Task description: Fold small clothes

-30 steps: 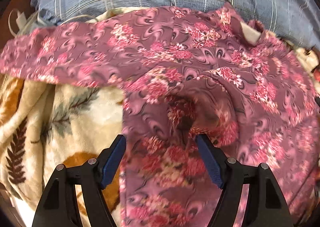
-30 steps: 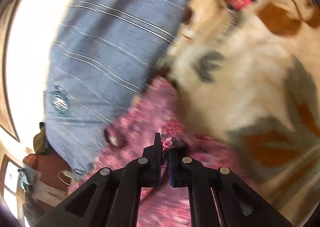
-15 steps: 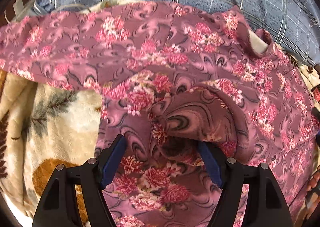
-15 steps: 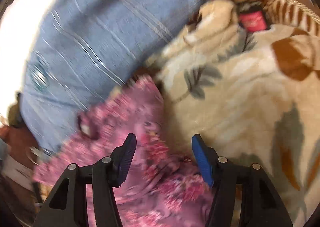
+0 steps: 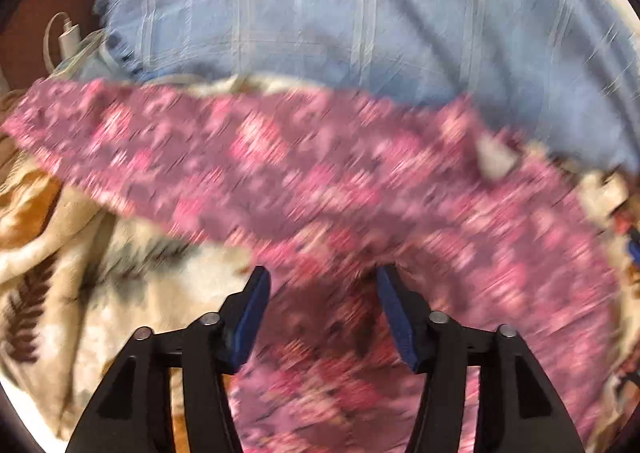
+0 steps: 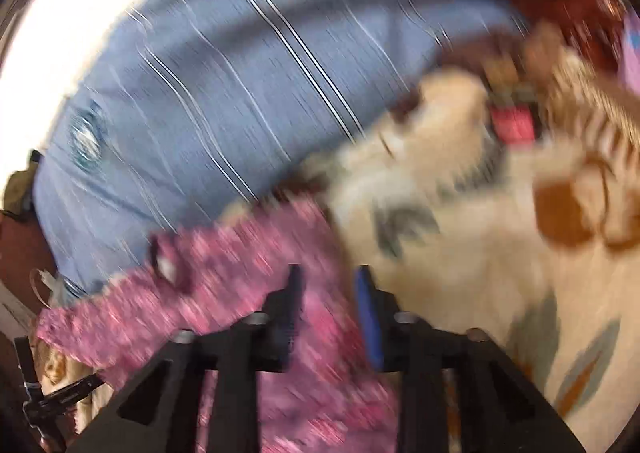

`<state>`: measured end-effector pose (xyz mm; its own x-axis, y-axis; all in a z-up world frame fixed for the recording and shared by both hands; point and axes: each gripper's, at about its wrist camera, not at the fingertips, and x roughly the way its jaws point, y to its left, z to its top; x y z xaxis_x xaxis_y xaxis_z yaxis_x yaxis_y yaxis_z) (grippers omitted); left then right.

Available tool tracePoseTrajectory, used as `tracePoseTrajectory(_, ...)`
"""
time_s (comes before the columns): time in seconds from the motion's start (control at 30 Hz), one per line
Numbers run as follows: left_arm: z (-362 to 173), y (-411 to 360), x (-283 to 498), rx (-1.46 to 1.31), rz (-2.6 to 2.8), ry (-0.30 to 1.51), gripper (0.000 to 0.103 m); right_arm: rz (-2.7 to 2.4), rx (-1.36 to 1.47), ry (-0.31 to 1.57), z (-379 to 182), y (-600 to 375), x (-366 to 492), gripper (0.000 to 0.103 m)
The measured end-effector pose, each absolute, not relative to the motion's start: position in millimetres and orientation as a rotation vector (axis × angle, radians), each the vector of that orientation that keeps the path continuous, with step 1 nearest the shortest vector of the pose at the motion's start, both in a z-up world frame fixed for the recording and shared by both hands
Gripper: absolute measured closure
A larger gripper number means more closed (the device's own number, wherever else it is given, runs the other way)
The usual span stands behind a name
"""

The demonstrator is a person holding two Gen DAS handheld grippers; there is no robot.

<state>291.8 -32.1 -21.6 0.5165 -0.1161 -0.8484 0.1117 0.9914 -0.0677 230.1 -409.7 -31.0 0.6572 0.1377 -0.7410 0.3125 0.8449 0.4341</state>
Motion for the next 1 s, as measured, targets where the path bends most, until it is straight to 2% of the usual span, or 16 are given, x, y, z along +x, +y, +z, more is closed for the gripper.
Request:
tracePoseTrajectory(0.03, -21.7, -36.9, 295.3, 0.001, -0.149, 1.010, 0.036, -0.084, 0.568, 0.893, -33.9, -408.1, 247.8, 0.033)
tracePoseTrajectory(0.17, -50.6, -53.5, 310.0, 0.042, -0.160, 1.055, 0.038, -0.074, 0.499, 1.021, -61.3, -404.7, 302.4, 0.034)
tracePoseTrajectory(0.2, -59.7, -56.7, 311.5, 0.058, -0.172, 1.069, 0.038, -0.085, 0.484, 1.055, -71.0, -402.4, 310.7, 0.038)
tracePoseTrajectory(0.27, -68.8, -62.7, 319.2, 0.095, -0.157, 1.072, 0.038, -0.091, 0.454, 1.089, -86.3, -398.9, 323.3, 0.036)
tracePoseTrajectory(0.3, -71.2, -62.6, 320.8, 0.105, -0.154, 1.067, 0.036, -0.064, 0.458, 1.145, -96.2, -396.0, 332.1, 0.040)
tracePoseTrajectory(0.33, -71.7, -61.6, 321.4, 0.104, -0.148, 1.060, 0.035, -0.024, 0.459, 1.179, -101.4, -391.8, 338.9, 0.085)
tracePoseTrajectory(0.37, -71.3, -59.9, 322.2, 0.092, -0.141, 1.054, 0.035, 0.002, 0.448, 1.148, -95.7, -389.5, 340.7, 0.096)
tracePoseTrajectory(0.4, -72.5, -63.0, 324.4, 0.086, -0.131, 1.049, 0.035, 0.015, 0.424, 1.082, -84.6, -388.4, 339.0, 0.099)
tracePoseTrajectory(0.47, -76.2, -64.0, 324.8, 0.101, -0.100, 1.045, 0.035, -0.023, 0.413, 0.973, -69.8, -399.2, 334.8, 0.099)
tracePoseTrajectory(0.6, -85.4, -70.1, 326.0, 0.160, -0.074, 1.035, 0.034, -0.121, 0.430, 1.144, -112.1, -420.9, 337.1, 0.098)
tracePoseTrajectory(0.67, -81.5, -70.4, 324.7, 0.166, -0.078, 1.030, 0.034, -0.167, 0.386, 1.145, -109.8, -415.2, 332.8, 0.091)
tracePoseTrajectory(0.7, -80.2, -68.2, 325.6, 0.147, -0.083, 1.032, 0.034, -0.214, 0.368, 1.075, -94.9, -410.7, 325.3, 0.084)
tracePoseTrajectory(0.77, -79.9, -62.7, 328.3, 0.107, -0.090, 1.052, 0.034, -0.181, 0.369, 0.933, -66.0, -397.8, 316.0, 0.082)
tracePoseTrajectory(0.83, -81.7, -58.0, 330.8, 0.080, -0.096, 1.066, 0.034, -0.029, 0.393, 0.901, -49.0, -375.2, 320.5, 0.063)
tracePoseTrajectory(0.87, -82.1, -56.5, 331.8, 0.071, -0.098, 1.071, 0.034, 0.065, 0.418, 0.928, -47.4, -361.1, 326.8, 0.057)
tracePoseTrajectory(1.0, -81.7, -56.0, 331.1, 0.069, -0.102, 1.061, 0.034, 0.287, 0.559, 1.088, -68.0, -303.2, 349.3, 0.055)
